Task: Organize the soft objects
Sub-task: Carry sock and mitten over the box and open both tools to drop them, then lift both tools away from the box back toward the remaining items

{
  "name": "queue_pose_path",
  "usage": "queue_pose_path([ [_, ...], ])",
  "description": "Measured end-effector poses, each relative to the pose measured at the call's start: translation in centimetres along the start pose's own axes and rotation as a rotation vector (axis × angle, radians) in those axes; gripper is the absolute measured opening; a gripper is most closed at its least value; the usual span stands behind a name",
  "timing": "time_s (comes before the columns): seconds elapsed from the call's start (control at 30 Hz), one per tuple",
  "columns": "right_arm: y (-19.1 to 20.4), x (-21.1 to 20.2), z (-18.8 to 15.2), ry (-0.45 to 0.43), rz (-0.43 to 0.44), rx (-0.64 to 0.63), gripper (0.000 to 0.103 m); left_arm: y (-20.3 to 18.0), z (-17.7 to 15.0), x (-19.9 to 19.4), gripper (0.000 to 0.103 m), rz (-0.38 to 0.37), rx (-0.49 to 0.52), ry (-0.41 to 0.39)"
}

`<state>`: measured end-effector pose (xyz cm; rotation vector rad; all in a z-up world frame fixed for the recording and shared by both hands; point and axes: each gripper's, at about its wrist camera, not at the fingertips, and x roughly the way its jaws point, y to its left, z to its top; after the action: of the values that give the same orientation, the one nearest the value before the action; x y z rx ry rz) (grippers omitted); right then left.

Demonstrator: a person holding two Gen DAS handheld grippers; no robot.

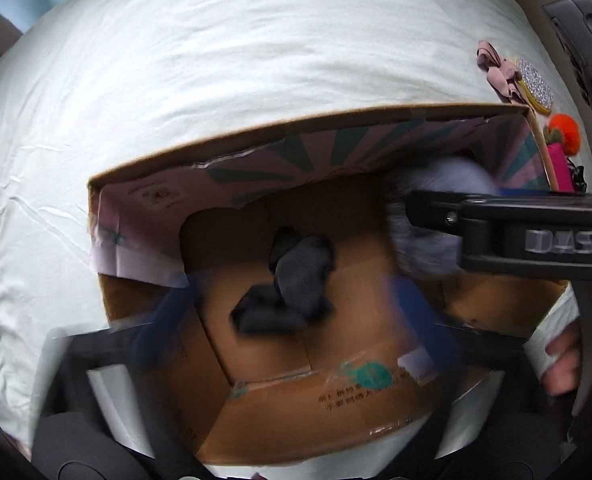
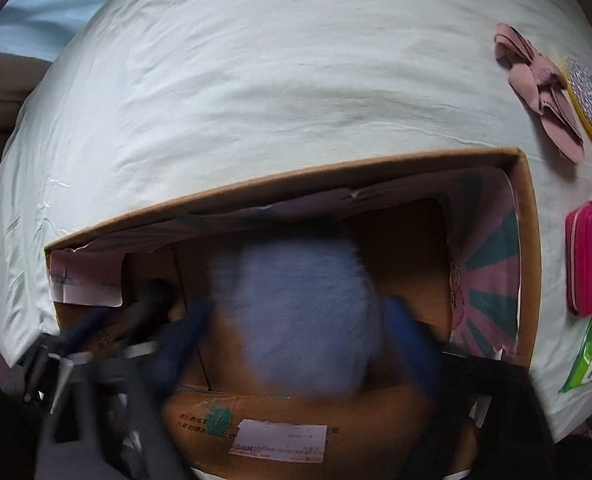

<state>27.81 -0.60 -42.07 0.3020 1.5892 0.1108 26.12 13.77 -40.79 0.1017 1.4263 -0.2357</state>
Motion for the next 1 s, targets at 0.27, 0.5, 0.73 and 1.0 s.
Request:
queue_pose_path([
  [0.27,-0.3,-0.2,-1.2,-0.008,0.015,-0.014,0.103,1.2,-0.7,-0.9,0.103,-0.007,-0.050,0.000],
  [0.5,1.3,-2.4,-2.2,-0.037,0.015,-0.046,0.103,0.7,-1.3,-3.3,0.103,0.006,-0.049,-0.037],
  [0.73,2.3,-6.3,-4.4,-0.107,-0.004,-0.090,0.103,0.9,-3.3,-7.6,0.103,0.007,-0.058,-0.105],
  [1.0,2.9,-12.9,-7.7,-0.232,-0.019,-0.166,0.103,0.4,-6.2,-14.3,0.103,0.054,-0.057,-0.225],
])
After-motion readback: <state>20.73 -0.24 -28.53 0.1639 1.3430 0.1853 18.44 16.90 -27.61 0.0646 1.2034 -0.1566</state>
